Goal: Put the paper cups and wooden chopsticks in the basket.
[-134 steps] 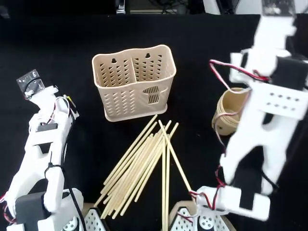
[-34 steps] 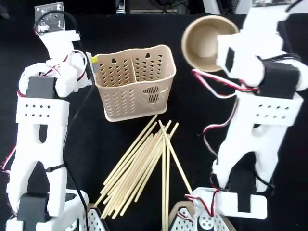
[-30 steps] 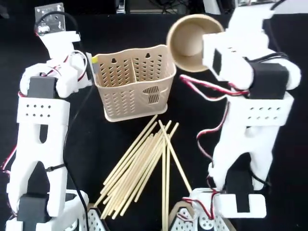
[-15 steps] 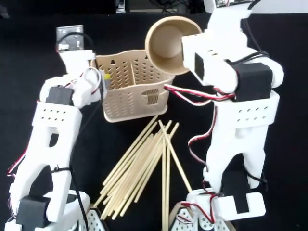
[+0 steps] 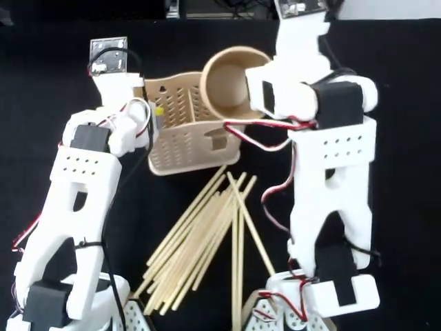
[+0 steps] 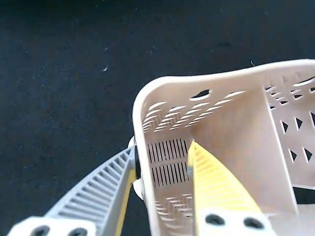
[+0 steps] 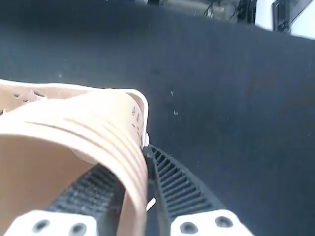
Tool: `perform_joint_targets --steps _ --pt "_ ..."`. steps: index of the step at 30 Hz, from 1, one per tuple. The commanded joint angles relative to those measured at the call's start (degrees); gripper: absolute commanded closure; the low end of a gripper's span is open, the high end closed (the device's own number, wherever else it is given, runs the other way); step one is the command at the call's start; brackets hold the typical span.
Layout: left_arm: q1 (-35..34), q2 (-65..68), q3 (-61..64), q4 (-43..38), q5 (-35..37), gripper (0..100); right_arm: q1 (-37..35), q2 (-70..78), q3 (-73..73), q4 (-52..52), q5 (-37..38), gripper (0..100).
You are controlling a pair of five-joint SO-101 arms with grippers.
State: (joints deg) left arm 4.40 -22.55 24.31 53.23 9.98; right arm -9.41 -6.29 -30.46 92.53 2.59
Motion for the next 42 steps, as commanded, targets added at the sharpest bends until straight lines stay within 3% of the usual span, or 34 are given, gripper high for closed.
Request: perform_joint_targets --steps 1,15,21,26,33,42 --pt "0.7 -0.9 0.1 -0.5 0.2 82 -0.3 -2.6 -0.5 -0.7 0.1 98.7" --pt "0.9 -0.9 0.2 -0.5 0.2 82 -4.0 -1.4 4.9 -6.5 3.1 98.2" --pt "0.9 -0.9 0.0 -0.4 0.2 82 -4.0 -1.4 7.5 -6.8 3.4 83.8" --pt "0.9 -0.9 0.0 -0.4 0.2 82 -3.9 -1.5 7.9 -8.4 3.3 82.5" --pt "0.9 -0.9 0.1 -0.5 0.2 82 -3.4 -2.0 -1.0 -7.7 3.3 82.5" --pt "0.9 -1.0 -2.2 -0.5 0.2 82 2.4 -1.5 -19.3 5.2 3.3 82.5"
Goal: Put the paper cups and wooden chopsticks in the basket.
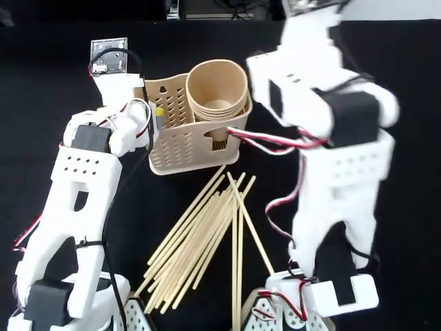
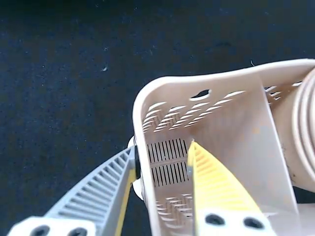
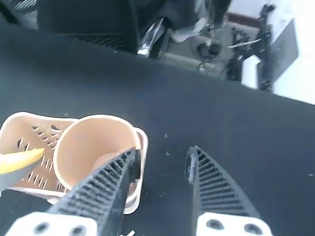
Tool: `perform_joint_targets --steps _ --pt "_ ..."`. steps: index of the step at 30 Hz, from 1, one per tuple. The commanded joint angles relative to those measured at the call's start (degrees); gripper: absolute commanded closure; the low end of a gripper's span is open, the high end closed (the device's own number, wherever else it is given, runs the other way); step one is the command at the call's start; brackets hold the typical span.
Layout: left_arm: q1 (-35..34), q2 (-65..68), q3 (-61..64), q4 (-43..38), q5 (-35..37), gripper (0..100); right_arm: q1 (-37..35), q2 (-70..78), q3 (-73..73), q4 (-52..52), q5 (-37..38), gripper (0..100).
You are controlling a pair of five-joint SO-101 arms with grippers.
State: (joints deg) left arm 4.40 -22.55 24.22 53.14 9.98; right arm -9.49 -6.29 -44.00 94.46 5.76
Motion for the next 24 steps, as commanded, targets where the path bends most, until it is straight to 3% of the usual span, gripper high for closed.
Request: perform_joint_targets --steps 1,12,20,24 --pt "0.8 -1.0 -2.7 -0.4 0.2 82 3.3 -1.5 -5.8 4.0 0.1 82.5" --pt "-2.4 -1.0 -13.3 -0.1 0.1 82 15.2 -1.6 9.5 3.4 0.7 82.5" --pt "-2.9 -5.6 -15.5 0.1 -0.3 82 17.1 -2.0 19.2 -0.3 0.7 82.5" --pt "-7.5 -13.6 -15.4 0.0 -0.3 82 17.1 -2.0 20.4 0.9 0.7 83.9"
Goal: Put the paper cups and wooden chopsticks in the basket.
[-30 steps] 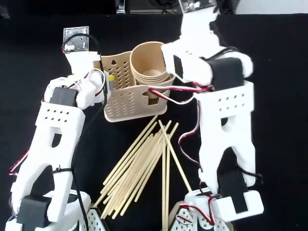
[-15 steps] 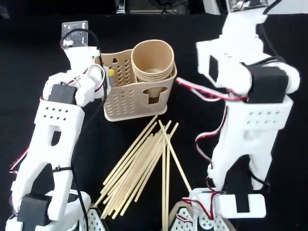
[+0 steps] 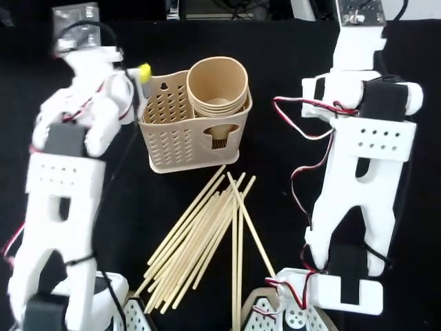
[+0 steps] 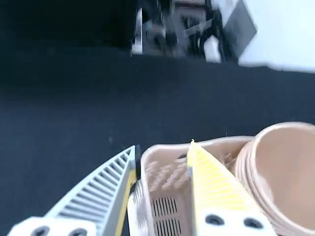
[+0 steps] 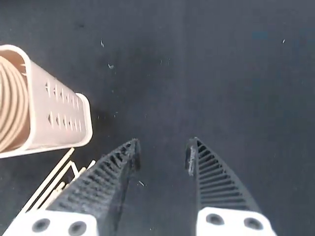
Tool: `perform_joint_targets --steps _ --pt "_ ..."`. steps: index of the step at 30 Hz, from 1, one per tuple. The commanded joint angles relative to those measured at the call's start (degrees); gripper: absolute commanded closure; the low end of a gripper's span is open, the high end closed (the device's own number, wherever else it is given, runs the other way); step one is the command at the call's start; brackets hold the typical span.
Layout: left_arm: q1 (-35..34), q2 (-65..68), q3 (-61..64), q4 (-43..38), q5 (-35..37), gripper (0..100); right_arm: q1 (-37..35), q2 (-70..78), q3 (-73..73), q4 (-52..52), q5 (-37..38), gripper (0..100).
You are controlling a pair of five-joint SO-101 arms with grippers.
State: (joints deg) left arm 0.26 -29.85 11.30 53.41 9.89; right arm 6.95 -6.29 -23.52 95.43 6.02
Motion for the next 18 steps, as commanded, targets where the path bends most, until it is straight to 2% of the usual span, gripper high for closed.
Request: perform_joint_targets --steps 1,4,7,10,14,18 --pt "-4.6 -8.4 -2.5 -0.2 -0.2 82 0.7 -2.0 0.0 0.3 0.4 86.6" --pt "-9.2 -15.8 -1.5 3.0 -0.2 82 0.7 -2.0 0.0 1.6 0.4 98.5" --pt "-11.9 -22.1 2.9 7.7 -0.7 82 0.7 -1.8 0.3 3.9 0.4 95.6" --pt "-13.3 -27.5 11.8 10.4 -6.3 84 0.7 -2.0 1.4 5.6 0.4 95.6" --pt "-15.8 -33.1 27.0 10.2 -11.5 97 0.4 -5.4 8.2 5.4 5.8 95.6" --pt "-16.3 -37.7 42.0 7.6 -13.5 96 0.7 -13.1 17.8 3.5 9.4 95.3"
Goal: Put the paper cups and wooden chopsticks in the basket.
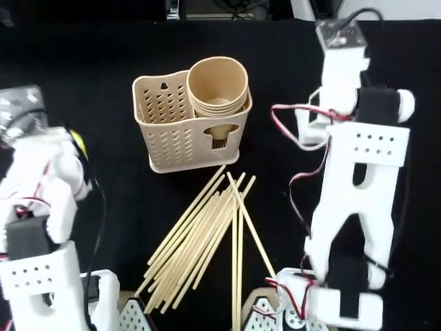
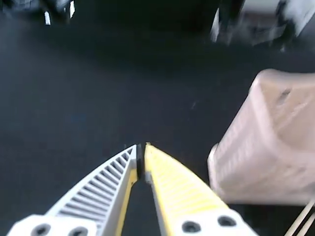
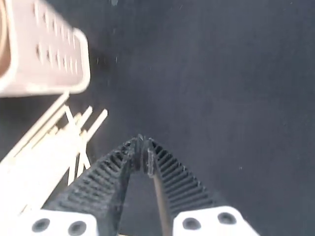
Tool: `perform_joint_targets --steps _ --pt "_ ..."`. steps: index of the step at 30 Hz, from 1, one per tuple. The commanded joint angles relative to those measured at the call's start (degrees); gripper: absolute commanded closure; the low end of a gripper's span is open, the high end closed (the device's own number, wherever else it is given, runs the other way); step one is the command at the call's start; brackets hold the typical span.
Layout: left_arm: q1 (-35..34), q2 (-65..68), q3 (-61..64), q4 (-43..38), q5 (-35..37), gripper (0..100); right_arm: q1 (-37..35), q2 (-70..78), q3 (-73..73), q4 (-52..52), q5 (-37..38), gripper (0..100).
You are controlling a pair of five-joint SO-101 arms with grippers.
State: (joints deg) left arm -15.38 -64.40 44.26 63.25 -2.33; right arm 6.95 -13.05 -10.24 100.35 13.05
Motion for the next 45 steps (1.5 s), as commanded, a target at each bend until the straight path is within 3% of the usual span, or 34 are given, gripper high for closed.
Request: perform_joint_targets --steps 1,9,16,21,29,35,45 --pt "-0.6 -4.1 12.9 -4.0 -1.3 95 0.7 -8.4 7.4 -1.8 3.3 95.3" --pt "-0.3 -7.7 36.0 -18.5 -1.1 95 -1.2 -14.0 34.5 -10.2 13.5 95.1" --pt "-0.3 -10.1 43.7 -25.3 -1.0 95 -12.8 -14.1 55.4 -24.4 14.6 78.3" --pt "-0.2 -13.2 48.0 -29.4 -0.9 95 -20.0 -14.3 64.4 -32.4 14.1 78.7" --pt "-0.2 -18.8 50.6 -28.7 -0.9 95 -24.9 -14.0 70.3 -44.9 5.6 78.6" --pt "-0.2 -22.9 46.5 -16.0 -0.9 95 -26.3 -14.2 69.6 -44.7 -3.1 78.7" --pt "-0.2 -31.4 46.3 -7.6 -0.9 95 -29.8 -14.4 71.0 -47.0 0.6 78.6"
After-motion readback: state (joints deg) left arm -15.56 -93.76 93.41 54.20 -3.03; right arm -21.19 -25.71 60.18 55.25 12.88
